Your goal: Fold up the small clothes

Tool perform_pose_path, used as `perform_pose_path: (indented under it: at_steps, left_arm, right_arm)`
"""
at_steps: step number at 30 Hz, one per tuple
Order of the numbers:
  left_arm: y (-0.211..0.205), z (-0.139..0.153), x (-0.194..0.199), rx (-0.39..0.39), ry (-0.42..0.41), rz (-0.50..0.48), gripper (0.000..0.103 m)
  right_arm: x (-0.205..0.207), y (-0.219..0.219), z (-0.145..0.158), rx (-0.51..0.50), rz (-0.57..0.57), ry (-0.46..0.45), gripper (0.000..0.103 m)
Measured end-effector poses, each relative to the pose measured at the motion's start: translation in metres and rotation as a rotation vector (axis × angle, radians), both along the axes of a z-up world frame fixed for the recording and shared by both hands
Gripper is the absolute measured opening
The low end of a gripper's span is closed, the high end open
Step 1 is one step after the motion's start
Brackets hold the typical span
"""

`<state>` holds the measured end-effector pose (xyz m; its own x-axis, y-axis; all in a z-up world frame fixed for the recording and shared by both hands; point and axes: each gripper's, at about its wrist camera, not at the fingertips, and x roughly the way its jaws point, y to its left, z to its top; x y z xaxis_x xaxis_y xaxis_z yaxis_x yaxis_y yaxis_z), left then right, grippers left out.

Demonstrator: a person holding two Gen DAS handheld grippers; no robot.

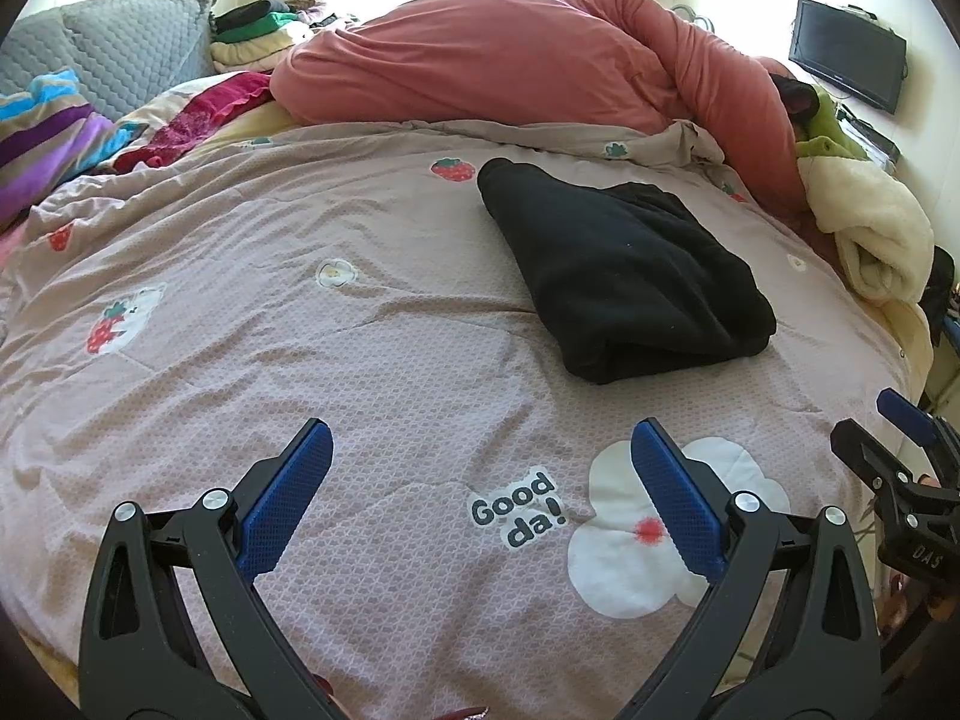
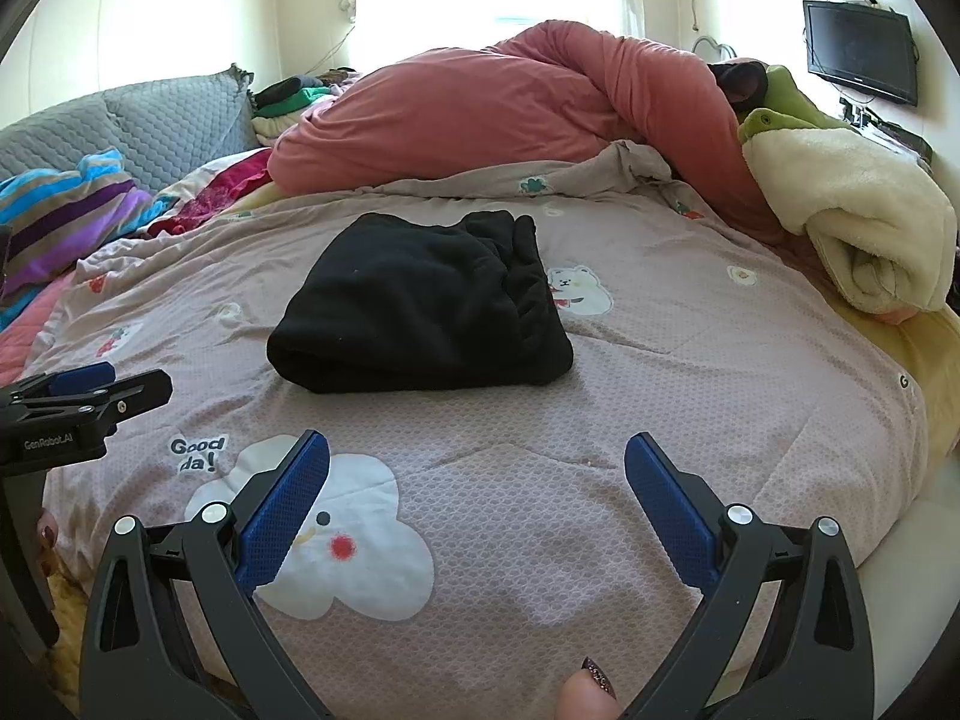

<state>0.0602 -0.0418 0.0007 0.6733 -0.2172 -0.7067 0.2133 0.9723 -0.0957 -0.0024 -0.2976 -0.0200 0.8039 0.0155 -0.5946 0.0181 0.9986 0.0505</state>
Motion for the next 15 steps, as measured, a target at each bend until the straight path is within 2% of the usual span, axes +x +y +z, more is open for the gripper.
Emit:
perform_pose_path:
  at_steps: [15]
  left_arm:
    - [-0.0021, -0.001, 0.0005, 0.01, 0.012, -0.002, 0.094]
  right_arm:
    - [-0.0021, -0.0021, 0.0002, 0.003, -0.008, 0.001, 0.098]
